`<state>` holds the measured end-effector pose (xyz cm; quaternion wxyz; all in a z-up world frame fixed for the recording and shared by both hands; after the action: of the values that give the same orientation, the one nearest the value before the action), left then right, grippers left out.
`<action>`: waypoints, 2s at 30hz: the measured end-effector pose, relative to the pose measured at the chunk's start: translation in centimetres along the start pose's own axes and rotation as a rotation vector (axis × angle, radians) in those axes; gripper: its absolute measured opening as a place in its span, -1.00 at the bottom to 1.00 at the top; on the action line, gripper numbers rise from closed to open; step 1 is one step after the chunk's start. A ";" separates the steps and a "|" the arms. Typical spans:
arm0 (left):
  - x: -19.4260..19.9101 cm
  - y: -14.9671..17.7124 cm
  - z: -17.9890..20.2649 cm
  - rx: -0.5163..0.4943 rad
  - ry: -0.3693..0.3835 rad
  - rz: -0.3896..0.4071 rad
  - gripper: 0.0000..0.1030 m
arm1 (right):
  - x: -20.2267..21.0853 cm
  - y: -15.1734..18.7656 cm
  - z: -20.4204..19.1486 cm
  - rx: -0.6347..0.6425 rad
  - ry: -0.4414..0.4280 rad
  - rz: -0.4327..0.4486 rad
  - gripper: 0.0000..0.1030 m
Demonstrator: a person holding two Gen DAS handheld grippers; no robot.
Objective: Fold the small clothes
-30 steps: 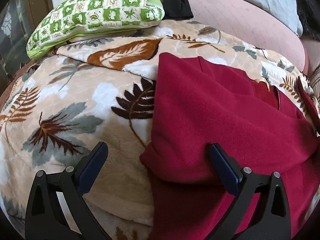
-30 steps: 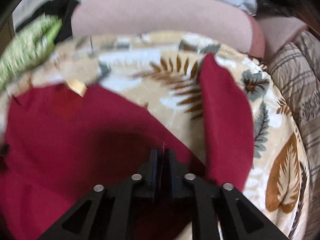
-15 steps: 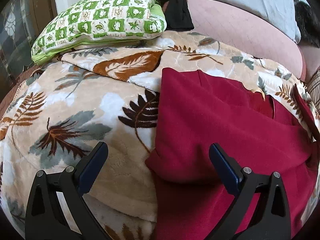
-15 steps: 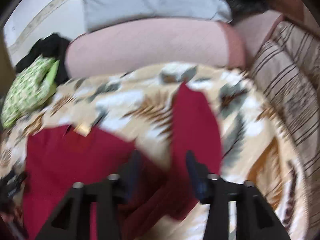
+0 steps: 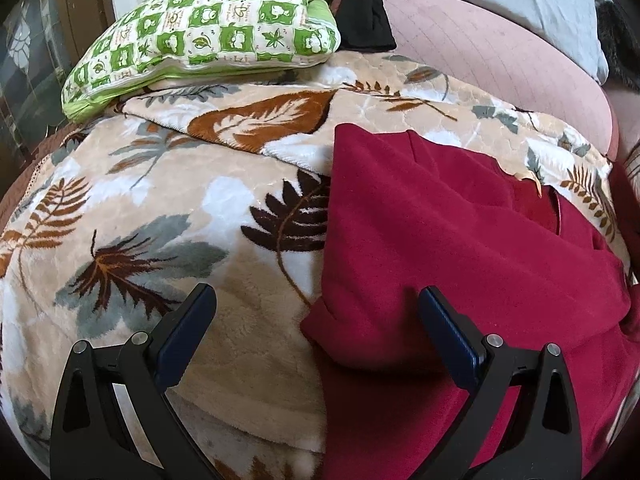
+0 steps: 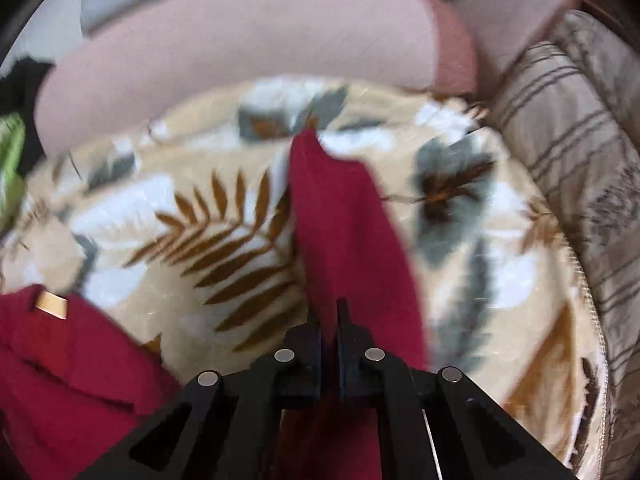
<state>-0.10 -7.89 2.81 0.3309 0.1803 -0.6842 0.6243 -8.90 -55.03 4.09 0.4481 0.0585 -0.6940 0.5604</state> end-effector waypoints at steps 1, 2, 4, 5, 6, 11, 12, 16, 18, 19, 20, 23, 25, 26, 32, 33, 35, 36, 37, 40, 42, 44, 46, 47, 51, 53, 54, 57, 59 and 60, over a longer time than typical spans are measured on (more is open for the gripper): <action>0.0 0.0 0.0 -0.002 0.001 0.000 0.97 | 1.5 0.2 1.5 -0.022 -0.002 0.020 -0.92; 0.1 0.1 0.1 -0.007 0.000 0.002 0.97 | 2.8 0.5 2.7 -0.045 -0.005 0.035 -0.92; 0.2 0.1 0.4 -0.016 -0.004 0.005 0.97 | 5.7 1.2 6.0 -0.105 0.010 0.068 -0.92; 0.3 0.2 0.5 -0.019 -0.005 0.004 0.97 | 6.8 1.6 8.1 -0.145 0.032 0.071 -0.92; 0.3 0.2 0.5 -0.020 -0.005 0.003 0.97 | 7.6 2.7 10.7 -0.200 0.078 0.050 -0.92; 0.6 0.2 0.7 -0.025 -0.007 0.012 0.97 | 8.6 7.0 17.6 -0.289 0.257 -0.092 -0.70; 0.7 0.1 0.7 -0.023 -0.004 0.016 0.97 | 9.4 7.3 17.9 -0.288 0.263 -0.078 -0.69; 0.8 0.1 0.6 -0.020 -0.004 0.021 0.97 | 10.9 6.5 16.7 -0.283 0.159 -0.024 -0.48; 0.7 0.0 0.7 -0.021 -0.005 0.019 0.97 | 9.7 5.3 15.0 -0.270 0.077 -0.040 -0.27; 0.6 0.1 0.7 -0.023 -0.006 0.017 0.97 | 9.1 4.9 14.5 -0.277 0.053 -0.043 -0.24; 0.5 0.1 0.7 -0.026 -0.009 0.015 0.97 | 8.6 4.7 14.1 -0.288 0.041 -0.045 -0.23; 0.4 0.1 0.7 -0.032 -0.010 0.012 0.97 | 5.0 4.4 13.4 -0.379 0.012 -0.099 -0.22; 0.4 0.1 0.7 -0.031 -0.012 0.014 0.97 | 2.3 5.3 14.0 -0.492 -0.009 -0.180 -0.22; 0.4 0.1 0.7 -0.031 -0.014 0.017 0.97 | 1.4 5.8 14.4 -0.537 -0.028 -0.196 -0.36; 1.0 -0.2 0.1 -0.004 -0.014 0.034 0.97 | 6.7 4.4 15.8 -0.508 -0.085 0.007 -0.89; 1.1 -0.3 0.0 0.000 -0.014 0.036 0.97 | 9.3 4.1 15.9 -0.485 -0.124 0.075 -0.89; 1.3 -0.3 -0.1 0.002 -0.014 0.041 0.97 | 12.8 4.1 16.5 -0.479 -0.175 0.158 -0.89; 1.4 -0.3 0.0 0.002 -0.014 0.043 0.97 | 14.4 4.7 16.9 -0.484 -0.191 0.179 -0.89; 1.5 -0.3 0.0 0.000 -0.013 0.044 0.97 | 15.1 5.6 17.3 -0.490 -0.202 0.165 -0.89; 1.6 -0.2 0.2 -0.010 -0.009 0.046 0.97 | 14.5 9.8 18.0 -0.472 -0.143 0.033 -0.89; 1.7 -0.1 0.5 -0.022 -0.013 0.049 0.97 | 13.5 12.9 19.0 -0.519 -0.113 -0.064 -0.89; 1.7 0.0 0.6 -0.028 -0.013 0.046 0.97 | 12.9 15.2 20.4 -0.565 -0.063 -0.113 -0.87; 1.6 0.1 0.7 -0.033 -0.013 0.043 0.97 | 13.5 16.1 21.0 -0.543 0.039 -0.110 -0.75; 1.6 0.1 0.7 -0.035 -0.015 0.042 0.97 | 13.6 15.9 21.2 -0.530 0.061 -0.099 -0.71; 1.2 0.2 0.6 -0.027 -0.018 0.030 0.97 | 14.7 14.2 21.5 -0.489 0.101 -0.019 0.27; 1.2 0.2 0.6 -0.029 -0.022 0.032 0.97 | 13.8 14.2 22.3 -0.525 0.094 -0.028 0.36; 1.2 0.2 0.6 -0.031 -0.025 0.034 0.97 | 13.1 14.5 22.8 -0.564 0.083 -0.053 0.36; 1.1 0.1 0.5 -0.023 -0.020 0.036 0.97 | 11.9 17.0 24.6 -0.787 -0.002 -0.082 0.36; 1.1 0.1 0.5 -0.023 -0.018 0.034 0.97 | 12.0 17.6 25.0 -0.818 -0.010 -0.019 0.36; 1.1 0.2 0.6 -0.029 -0.019 0.032 0.97 | 11.8 17.4 24.8 -0.812 -0.003 0.007 0.36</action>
<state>-1.11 -8.28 3.41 0.3172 0.1703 -0.6992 0.6176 -39.81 -64.37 0.32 0.4317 -0.1249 -0.8598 0.2424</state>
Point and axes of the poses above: each gripper's, at about its wrist camera, not at the fingertips, and x roughly against the way its jaws point, z to its right, y to its underside, the point moved 1 cm from there along -x, roughly the way its jaws point, and after that the axes turned 10 degrees about z, right-handed, at the moved point
